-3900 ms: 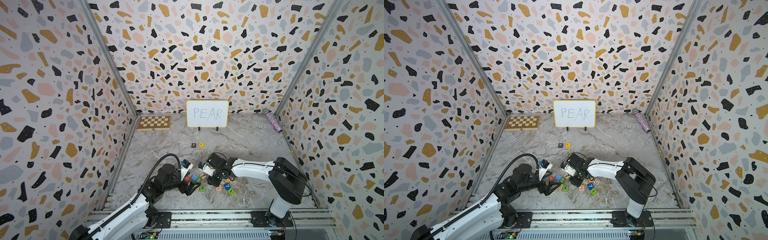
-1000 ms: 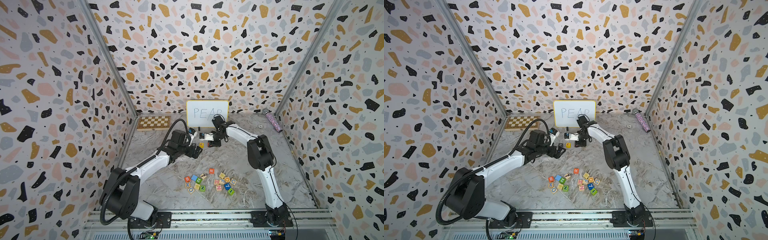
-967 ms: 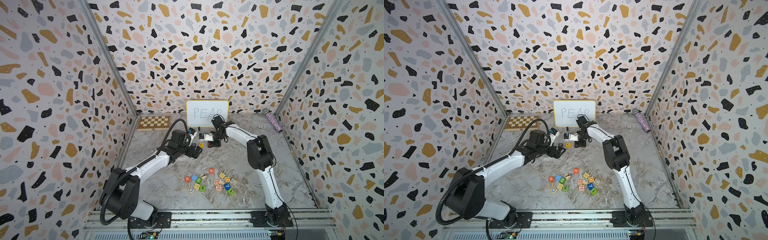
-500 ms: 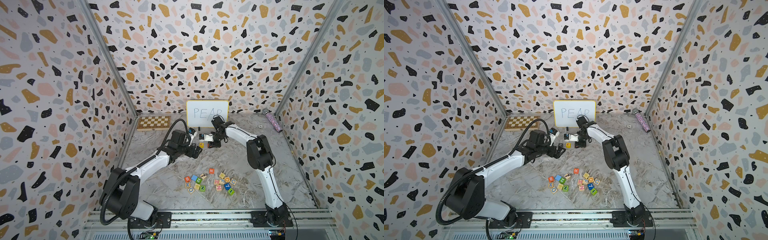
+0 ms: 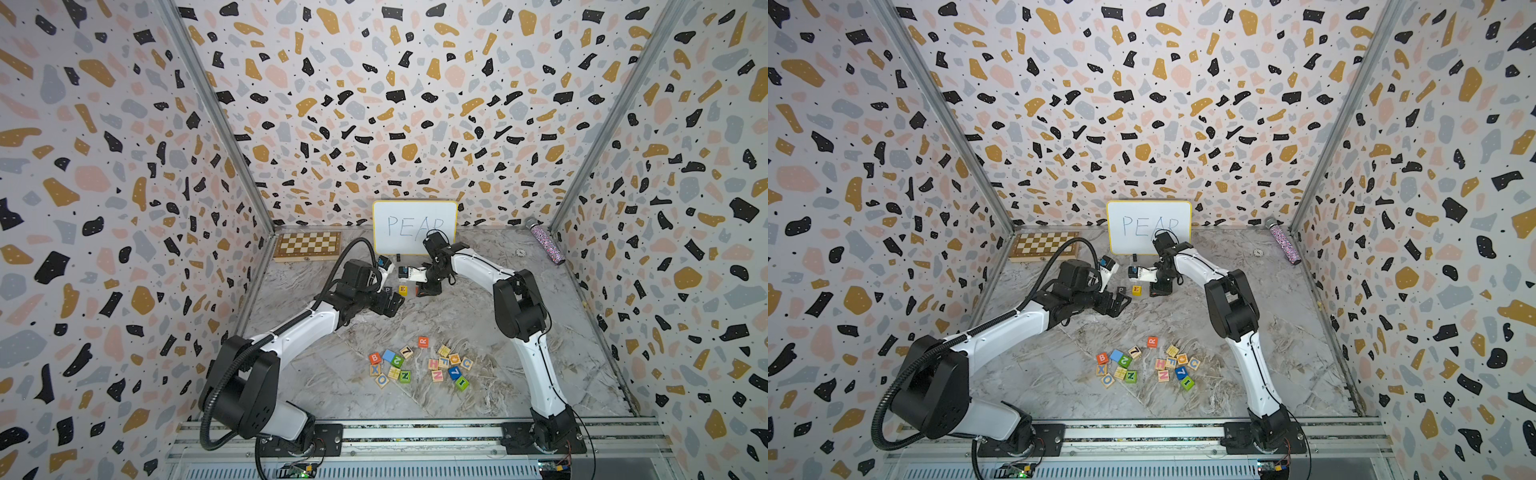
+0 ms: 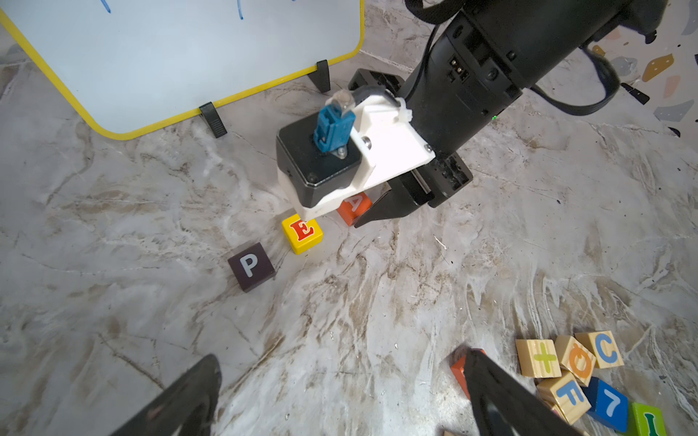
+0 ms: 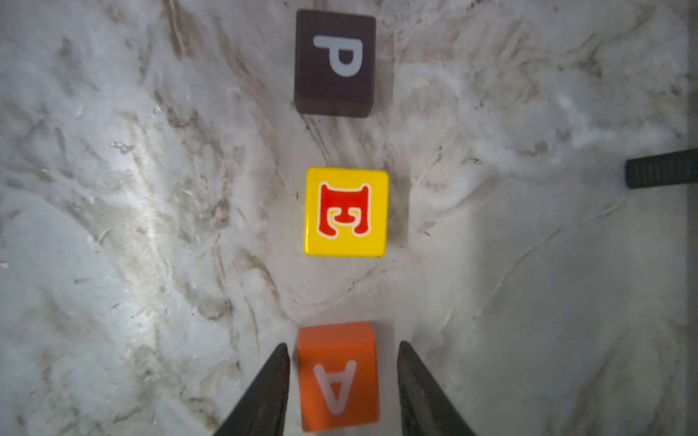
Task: Spell the uppercase word “pear” with letter blocks
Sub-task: Place the letter block at the center of the board, then pick up the letter block from the center of the board.
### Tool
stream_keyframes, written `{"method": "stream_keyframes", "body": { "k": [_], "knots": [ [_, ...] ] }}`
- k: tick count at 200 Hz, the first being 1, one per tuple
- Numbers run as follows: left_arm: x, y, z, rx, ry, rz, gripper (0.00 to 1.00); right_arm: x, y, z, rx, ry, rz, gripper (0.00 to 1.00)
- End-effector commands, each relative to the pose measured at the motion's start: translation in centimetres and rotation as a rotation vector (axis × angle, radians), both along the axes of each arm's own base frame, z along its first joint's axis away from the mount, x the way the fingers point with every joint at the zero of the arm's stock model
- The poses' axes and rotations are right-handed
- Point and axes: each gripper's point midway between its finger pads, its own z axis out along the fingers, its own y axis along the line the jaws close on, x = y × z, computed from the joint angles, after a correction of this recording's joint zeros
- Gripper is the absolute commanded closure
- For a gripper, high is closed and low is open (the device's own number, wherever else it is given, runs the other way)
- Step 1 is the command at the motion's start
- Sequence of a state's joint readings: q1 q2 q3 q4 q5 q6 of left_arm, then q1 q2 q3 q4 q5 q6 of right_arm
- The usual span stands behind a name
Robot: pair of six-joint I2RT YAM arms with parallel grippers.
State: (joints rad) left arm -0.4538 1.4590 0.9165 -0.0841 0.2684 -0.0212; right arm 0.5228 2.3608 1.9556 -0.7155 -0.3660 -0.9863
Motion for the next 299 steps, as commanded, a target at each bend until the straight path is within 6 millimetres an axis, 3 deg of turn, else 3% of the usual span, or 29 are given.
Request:
{"method": "stream_keyframes", "body": {
  "k": [1,44,71,95,111,135,161,195,236,299],
  "knots": [
    [0.3,0.2,1.5,-0.016,-0.055,0.004,0.01,0.8,0.8,4.1,0.053,-0.055,-0.014,0.50],
    [0.5,0.7,3.0,-0.040,-0.107,0.047,0.01,0.0,1.7,11.9,0.233,-0.216,-0.012,0.49],
    [0.7,1.4,3.9,-0.053,-0.154,0.086,0.01,-0.4,0.9,14.9,0.378,-0.283,-0.083,0.46],
    [0.9,1.9,4.2,-0.062,-0.162,0.113,0.01,1.1,0.5,16.7,0.491,-0.270,-0.285,0.42],
    [1.0,2.0,4.3,-0.072,-0.157,0.119,0.01,2.8,0.0,17.5,0.553,-0.240,-0.557,0.43],
    [1.1,1.7,4.2,-0.080,-0.145,0.113,0.01,3.0,-1.1,15.9,0.588,-0.113,-0.930,0.45],
    [1.2,1.7,4.2,-0.086,-0.148,0.113,0.01,0.9,-0.4,12.0,0.465,0.000,-1.055,0.45],
    [1.1,1.1,4.4,-0.082,-0.126,0.080,0.01,-0.9,-1.0,8.4,0.297,0.053,-1.096,0.45],
    [1.1,0.8,4.1,-0.082,-0.103,0.063,0.01,-1.8,-1.6,5.3,0.181,0.119,-1.124,0.46],
    [1.2,0.4,3.9,-0.096,-0.084,0.059,0.01,-1.0,-1.1,3.3,0.123,0.151,-1.136,0.46]
  ]
}}
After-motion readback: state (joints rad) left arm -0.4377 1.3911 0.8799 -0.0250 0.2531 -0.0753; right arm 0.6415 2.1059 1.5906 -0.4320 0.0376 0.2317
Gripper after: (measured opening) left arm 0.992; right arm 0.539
